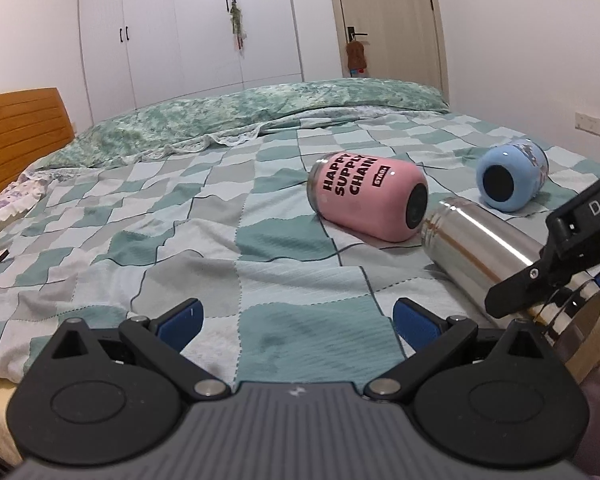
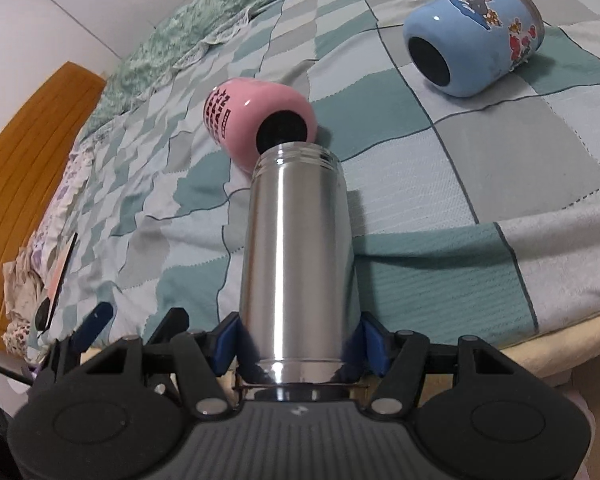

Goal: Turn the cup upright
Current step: 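Lift the thermos with the right tool and rotate it upright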

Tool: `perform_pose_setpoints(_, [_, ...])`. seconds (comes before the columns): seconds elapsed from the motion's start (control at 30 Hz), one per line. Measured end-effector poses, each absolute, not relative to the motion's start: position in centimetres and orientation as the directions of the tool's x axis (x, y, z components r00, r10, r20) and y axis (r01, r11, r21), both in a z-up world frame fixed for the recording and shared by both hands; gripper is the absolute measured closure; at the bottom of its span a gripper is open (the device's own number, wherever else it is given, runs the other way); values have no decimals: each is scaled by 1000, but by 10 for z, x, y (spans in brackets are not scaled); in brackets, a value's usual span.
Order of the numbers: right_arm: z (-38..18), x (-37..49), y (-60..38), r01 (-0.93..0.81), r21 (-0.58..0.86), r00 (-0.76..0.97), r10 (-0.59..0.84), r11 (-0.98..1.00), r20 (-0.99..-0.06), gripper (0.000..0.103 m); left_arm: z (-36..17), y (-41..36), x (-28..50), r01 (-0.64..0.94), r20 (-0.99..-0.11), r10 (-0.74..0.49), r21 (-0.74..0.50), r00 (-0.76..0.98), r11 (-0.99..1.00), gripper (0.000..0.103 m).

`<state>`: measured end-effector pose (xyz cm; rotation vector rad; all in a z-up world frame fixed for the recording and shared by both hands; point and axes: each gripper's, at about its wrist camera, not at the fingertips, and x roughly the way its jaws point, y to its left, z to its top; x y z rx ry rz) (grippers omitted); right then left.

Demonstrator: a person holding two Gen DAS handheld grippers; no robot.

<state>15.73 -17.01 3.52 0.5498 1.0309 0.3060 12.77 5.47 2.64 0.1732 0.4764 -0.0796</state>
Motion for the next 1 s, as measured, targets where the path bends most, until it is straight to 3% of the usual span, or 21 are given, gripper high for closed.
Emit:
perform_pose_setpoints(0.27, [39, 160, -166, -20, 528, 467, 474, 849, -746, 39, 28, 57, 126, 104, -454, -36, 127, 890, 986, 0])
perform_pose_setpoints(0.3, [41, 160, -165, -30, 513, 463, 467, 858, -753, 34, 28, 58, 125, 101, -453, -35, 123, 891, 987, 0])
perform_pose_setpoints(0.37, [49, 160, -163, -65, 471, 462, 445, 880, -767, 10, 28, 58, 125, 99, -453, -34, 119, 891, 988, 0])
perform_pose_setpoints(0.4, [55, 160, -163, -88, 442, 473, 427, 893, -770, 8, 29, 58, 125, 97, -453, -33, 119, 891, 988, 0])
perform_pose_setpoints(0.6, [78, 174, -158, -213, 229, 487, 307, 950, -818, 7, 32, 56, 127, 90, -446, -28, 119, 894, 989, 0])
perform_pose_setpoints(0.77, [86, 199, -159, -213, 264, 490, 336, 941, -804, 7, 34, 56, 129, 83, -447, -20, 122, 894, 989, 0])
perform_pose_setpoints(1.0, [71, 242, -150, -179, 322, 366, 367, 930, -855, 8, 36, 53, 129, 73, -446, -5, 134, 895, 988, 0])
